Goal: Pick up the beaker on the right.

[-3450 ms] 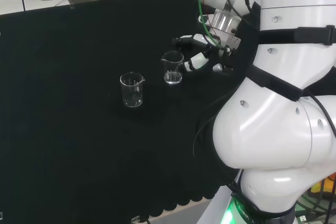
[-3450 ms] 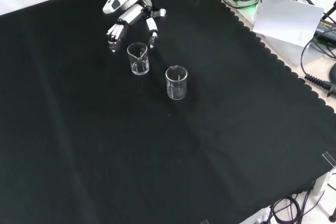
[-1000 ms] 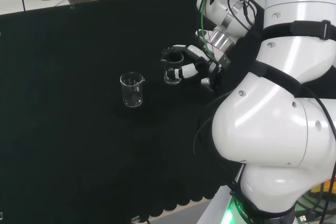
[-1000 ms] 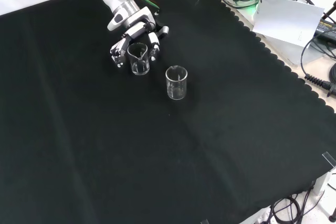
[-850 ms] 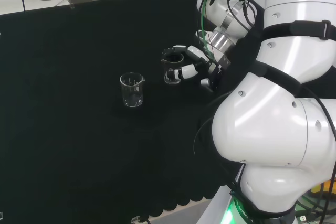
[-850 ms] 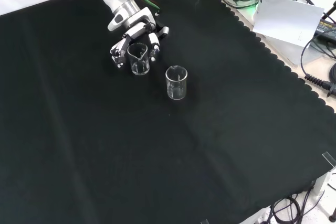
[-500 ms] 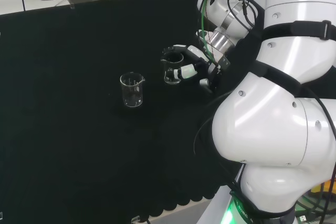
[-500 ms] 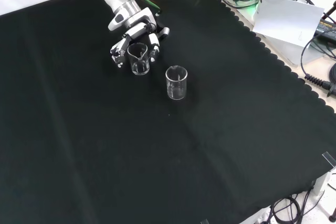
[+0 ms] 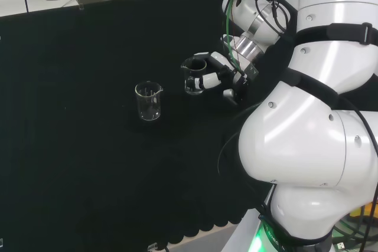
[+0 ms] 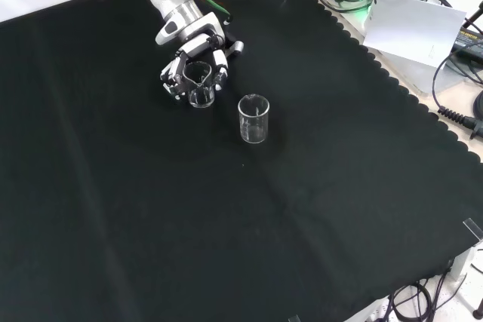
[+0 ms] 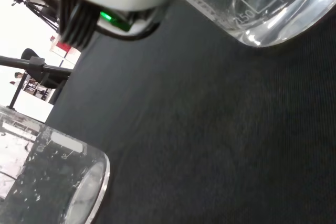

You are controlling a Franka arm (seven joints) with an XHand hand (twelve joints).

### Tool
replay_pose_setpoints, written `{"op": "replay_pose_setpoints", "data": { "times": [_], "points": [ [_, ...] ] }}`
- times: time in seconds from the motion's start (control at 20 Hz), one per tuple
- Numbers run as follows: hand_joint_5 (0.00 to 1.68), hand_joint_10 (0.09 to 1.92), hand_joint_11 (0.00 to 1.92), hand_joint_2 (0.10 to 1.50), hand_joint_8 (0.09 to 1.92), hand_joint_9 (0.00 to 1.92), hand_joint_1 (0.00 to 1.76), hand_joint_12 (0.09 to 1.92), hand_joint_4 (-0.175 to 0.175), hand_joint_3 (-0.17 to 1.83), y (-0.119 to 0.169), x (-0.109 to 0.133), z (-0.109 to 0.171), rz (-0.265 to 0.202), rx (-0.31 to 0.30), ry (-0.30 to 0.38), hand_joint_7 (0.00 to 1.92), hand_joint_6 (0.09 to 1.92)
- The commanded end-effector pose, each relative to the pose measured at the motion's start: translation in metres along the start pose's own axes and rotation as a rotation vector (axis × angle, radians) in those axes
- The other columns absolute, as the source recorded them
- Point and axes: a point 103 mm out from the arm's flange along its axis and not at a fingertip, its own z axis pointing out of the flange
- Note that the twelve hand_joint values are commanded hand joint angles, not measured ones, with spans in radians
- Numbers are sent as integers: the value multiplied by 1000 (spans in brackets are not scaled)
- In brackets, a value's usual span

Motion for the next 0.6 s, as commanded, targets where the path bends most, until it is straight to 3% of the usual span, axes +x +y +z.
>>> {"op": "replay_pose_setpoints", "data": {
  "times": [0.05,0.1,0.2,0.25,0.35,0.6],
  "points": [
    [1135,518,554,864,593,979,1161,1218,63,304,-2,8,-5,25,-109,-51,965,743],
    [1181,468,739,847,527,1123,1213,1121,54,315,-2,10,-7,28,-128,-59,1141,687],
    [1299,334,1040,803,395,1385,1286,937,-96,341,-2,14,-12,23,-162,-64,1341,486],
    [1346,271,1132,776,327,1475,1302,873,-135,368,-2,19,-16,13,-171,-82,1401,403],
    [1403,173,1221,744,227,1575,1317,801,-167,405,1,27,-24,-8,-157,-114,1472,300],
    [1461,96,1311,670,131,1668,1325,754,-175,518,2,37,-36,-38,-112,-166,1542,221]
  ]
}}
